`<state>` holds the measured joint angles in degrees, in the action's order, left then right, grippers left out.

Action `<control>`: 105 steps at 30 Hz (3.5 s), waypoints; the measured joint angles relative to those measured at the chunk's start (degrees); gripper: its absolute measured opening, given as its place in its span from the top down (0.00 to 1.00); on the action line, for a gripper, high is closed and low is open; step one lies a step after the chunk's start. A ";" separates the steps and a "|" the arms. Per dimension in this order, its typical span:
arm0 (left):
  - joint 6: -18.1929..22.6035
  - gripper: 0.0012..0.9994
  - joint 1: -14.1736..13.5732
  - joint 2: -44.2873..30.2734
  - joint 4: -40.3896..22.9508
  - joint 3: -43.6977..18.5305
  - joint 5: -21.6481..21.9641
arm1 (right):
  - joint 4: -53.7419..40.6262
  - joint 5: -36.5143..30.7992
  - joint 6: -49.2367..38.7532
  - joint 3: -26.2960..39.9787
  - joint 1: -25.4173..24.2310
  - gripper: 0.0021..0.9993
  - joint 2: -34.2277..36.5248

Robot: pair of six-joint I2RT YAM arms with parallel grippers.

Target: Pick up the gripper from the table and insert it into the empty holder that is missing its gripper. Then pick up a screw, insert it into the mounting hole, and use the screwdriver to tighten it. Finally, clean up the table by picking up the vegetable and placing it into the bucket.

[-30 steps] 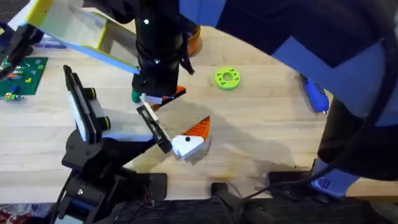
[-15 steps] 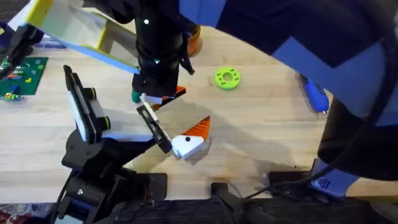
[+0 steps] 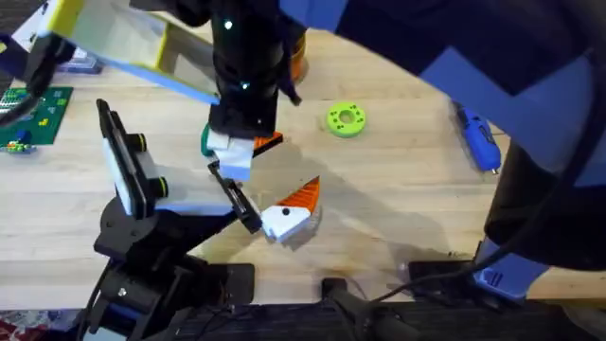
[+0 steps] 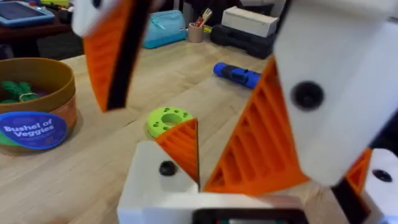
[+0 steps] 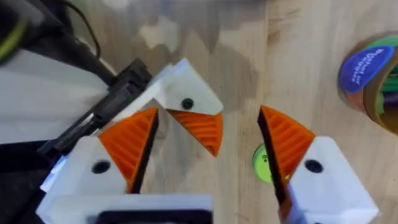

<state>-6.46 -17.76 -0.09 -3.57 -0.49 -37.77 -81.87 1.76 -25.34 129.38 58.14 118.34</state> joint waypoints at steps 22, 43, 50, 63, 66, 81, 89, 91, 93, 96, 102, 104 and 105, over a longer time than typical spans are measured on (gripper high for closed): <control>0.00 0.01 0.00 -0.01 -0.01 0.00 -0.01 | -0.04 -0.06 -0.02 0.11 -0.26 0.00 0.00; 0.04 0.01 0.00 0.01 0.06 0.00 -0.03 | -3.99 1.29 0.00 0.09 -3.39 0.00 -8.42; 0.04 0.01 0.00 0.01 0.06 0.00 -0.03 | -6.06 1.27 -0.38 -0.28 -4.80 0.00 -12.74; 0.04 0.01 0.00 0.01 0.06 0.00 -0.01 | 2.39 1.28 3.90 -24.76 -6.39 0.00 -25.44; 0.04 0.01 0.00 0.01 0.06 0.00 -0.01 | 0.62 1.26 5.90 -25.16 -7.00 0.00 -25.94; 0.04 0.01 0.00 0.01 0.06 0.00 -0.01 | -0.03 1.28 6.47 -26.91 -14.02 0.00 -26.03; 0.04 0.01 0.00 0.01 0.06 0.00 -0.01 | -0.20 1.73 6.39 -28.32 -15.16 0.00 -26.08; 0.04 0.01 0.00 0.01 0.06 0.00 -0.01 | -0.19 1.89 6.17 -29.03 -15.16 0.00 -26.08; 0.05 0.01 0.00 0.01 0.06 0.00 -0.01 | -0.17 2.18 6.03 -29.38 -15.16 0.00 -26.08; 0.04 0.01 0.00 0.01 0.06 0.00 -0.01 | -0.17 2.56 5.91 -29.44 -15.16 0.00 -26.08; 0.06 0.01 0.00 0.01 0.06 0.00 -0.01 | -0.17 3.09 5.51 -29.44 -15.16 0.00 -26.08; 0.05 0.01 0.00 0.01 0.06 0.00 -0.01 | -0.17 3.98 5.01 -29.44 -15.16 0.00 -26.08; 0.04 0.01 0.00 0.01 0.06 0.00 -0.01 | -0.17 4.56 4.58 -29.44 -15.16 0.00 -26.08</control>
<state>-6.42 -17.76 -0.08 -3.51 -0.49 -37.78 -82.04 6.32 -20.76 99.94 42.98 92.27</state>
